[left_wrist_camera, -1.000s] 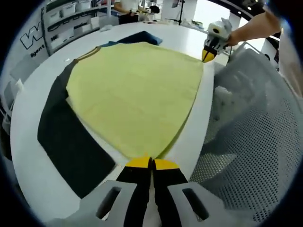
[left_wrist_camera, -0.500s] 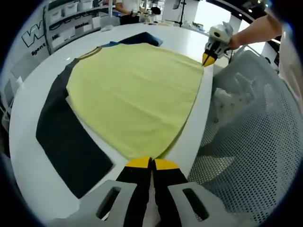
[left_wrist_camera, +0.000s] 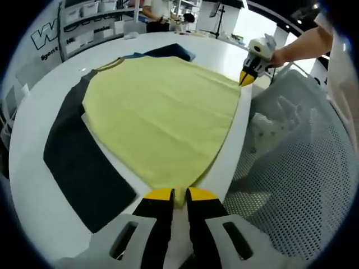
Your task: Fold the garment on the visible template until the final outline fits inside the template.
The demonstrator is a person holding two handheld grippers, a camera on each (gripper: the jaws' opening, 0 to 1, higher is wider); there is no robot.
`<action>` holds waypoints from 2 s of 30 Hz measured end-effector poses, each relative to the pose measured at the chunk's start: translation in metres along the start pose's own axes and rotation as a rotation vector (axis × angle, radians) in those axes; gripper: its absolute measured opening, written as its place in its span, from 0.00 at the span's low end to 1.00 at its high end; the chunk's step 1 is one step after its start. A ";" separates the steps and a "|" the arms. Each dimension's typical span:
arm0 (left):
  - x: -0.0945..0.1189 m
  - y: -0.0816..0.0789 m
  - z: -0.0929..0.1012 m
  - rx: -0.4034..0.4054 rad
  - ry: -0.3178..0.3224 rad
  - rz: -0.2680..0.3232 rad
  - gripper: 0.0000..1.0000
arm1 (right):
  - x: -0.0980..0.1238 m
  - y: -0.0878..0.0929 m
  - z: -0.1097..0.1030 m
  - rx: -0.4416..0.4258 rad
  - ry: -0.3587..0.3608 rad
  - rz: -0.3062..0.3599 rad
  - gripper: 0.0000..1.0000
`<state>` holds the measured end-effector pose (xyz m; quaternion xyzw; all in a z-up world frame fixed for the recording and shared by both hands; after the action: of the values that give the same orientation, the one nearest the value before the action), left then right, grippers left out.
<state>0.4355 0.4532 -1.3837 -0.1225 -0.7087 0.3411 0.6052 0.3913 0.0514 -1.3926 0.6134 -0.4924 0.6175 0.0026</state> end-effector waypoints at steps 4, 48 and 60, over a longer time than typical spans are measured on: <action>0.015 0.010 -0.019 0.031 -0.081 0.025 0.14 | 0.003 -0.006 -0.004 0.006 -0.014 0.013 0.00; 0.077 0.001 -0.132 0.251 -0.335 0.230 0.01 | -0.012 -0.020 -0.006 0.011 -0.021 0.007 0.00; 0.138 0.016 -0.227 0.371 -0.554 0.243 0.01 | -0.015 -0.020 -0.007 -0.007 -0.013 -0.004 0.00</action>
<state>0.6125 0.6221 -1.2789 0.0035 -0.7523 0.5538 0.3568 0.4019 0.0743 -1.3903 0.6184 -0.4934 0.6117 0.0029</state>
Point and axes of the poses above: the point that each gripper's makers call its tool centre point, and the gripper's own axes: x roughly backward along the fingers, z roughly to its right, y roughly out of its underside, the point moved 6 cm from there along x, roughly backward along the fingers, and after that the axes turned 15 degrees about -x, right-handed, at the moved point
